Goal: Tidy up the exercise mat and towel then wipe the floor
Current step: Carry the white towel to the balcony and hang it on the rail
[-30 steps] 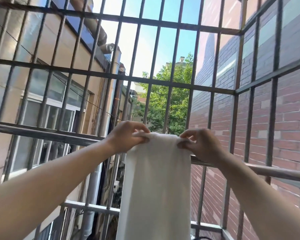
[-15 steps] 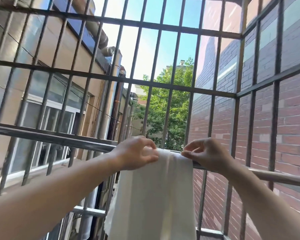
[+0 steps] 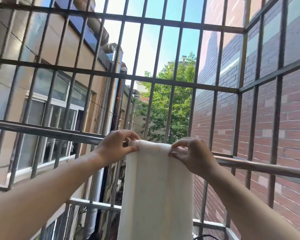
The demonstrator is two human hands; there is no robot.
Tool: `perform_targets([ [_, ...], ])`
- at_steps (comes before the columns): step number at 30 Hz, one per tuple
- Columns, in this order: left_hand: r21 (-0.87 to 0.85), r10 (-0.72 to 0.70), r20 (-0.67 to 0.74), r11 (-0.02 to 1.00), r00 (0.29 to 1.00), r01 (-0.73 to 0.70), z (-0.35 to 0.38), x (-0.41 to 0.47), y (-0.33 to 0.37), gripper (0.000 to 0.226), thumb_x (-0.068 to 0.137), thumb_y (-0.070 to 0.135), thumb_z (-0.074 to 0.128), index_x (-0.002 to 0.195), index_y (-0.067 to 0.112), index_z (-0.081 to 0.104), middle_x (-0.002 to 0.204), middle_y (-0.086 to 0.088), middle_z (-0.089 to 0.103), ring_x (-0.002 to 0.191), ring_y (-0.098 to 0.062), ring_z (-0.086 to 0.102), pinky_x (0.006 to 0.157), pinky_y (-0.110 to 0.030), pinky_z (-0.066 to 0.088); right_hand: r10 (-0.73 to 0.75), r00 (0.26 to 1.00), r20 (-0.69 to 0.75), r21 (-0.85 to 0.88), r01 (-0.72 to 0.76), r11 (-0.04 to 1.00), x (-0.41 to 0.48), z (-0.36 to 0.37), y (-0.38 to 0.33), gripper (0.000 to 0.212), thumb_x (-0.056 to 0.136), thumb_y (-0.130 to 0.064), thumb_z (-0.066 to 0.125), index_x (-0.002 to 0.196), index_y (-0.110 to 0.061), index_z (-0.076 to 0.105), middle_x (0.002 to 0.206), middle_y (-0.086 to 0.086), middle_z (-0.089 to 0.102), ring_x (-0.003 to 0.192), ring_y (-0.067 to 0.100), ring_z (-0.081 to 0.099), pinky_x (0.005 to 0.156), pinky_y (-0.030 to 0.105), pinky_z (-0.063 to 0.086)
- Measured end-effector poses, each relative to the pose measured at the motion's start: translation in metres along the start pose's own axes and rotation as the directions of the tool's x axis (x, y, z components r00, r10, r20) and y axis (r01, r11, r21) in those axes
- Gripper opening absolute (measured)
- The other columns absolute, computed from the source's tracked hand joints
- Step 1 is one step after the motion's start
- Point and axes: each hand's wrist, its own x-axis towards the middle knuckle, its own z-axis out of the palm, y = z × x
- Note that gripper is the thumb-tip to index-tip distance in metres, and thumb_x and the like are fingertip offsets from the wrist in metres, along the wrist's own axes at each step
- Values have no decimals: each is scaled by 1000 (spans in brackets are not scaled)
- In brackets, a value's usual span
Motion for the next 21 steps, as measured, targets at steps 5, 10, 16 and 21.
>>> perform_targets([
  [5, -9, -31, -44, 999, 999, 31, -4, 5, 0, 9, 73, 30, 77, 79, 27, 71, 74, 18, 64, 67, 2, 60, 62, -11, 44, 76, 996, -44, 56, -74, 996, 2, -1, 5, 12, 72, -24, 79, 81, -17, 77, 82, -1, 73, 76, 11, 64, 77, 22, 49],
  [10, 5, -55, -62, 998, 997, 55, -24, 20, -6, 6, 78, 25, 73, 83, 23, 69, 73, 19, 63, 64, 1, 62, 58, -11, 43, 148, 988, -53, 61, -145, 988, 10, -18, 18, 6, 76, -25, 76, 78, -19, 75, 71, -9, 66, 73, 7, 61, 64, 16, 44],
  [16, 106, -158, 37, 982, 987, 154, -42, 26, -22, 8, 84, 26, 67, 90, 20, 65, 77, 14, 61, 76, -7, 61, 64, -18, 44, 183, 974, -136, 118, -167, 979, 16, -25, 26, 2, 76, -18, 76, 76, -19, 75, 67, -8, 67, 64, 1, 60, 54, 4, 41],
  [21, 21, -66, 105, 998, 992, 64, -15, 19, 8, 7, 89, 28, 60, 95, 27, 63, 88, 12, 64, 88, -9, 63, 80, -27, 52, 186, 983, -3, 130, -184, 974, 15, -12, 20, 4, 75, -27, 76, 76, -24, 75, 68, -14, 67, 68, 2, 64, 56, 10, 46],
])
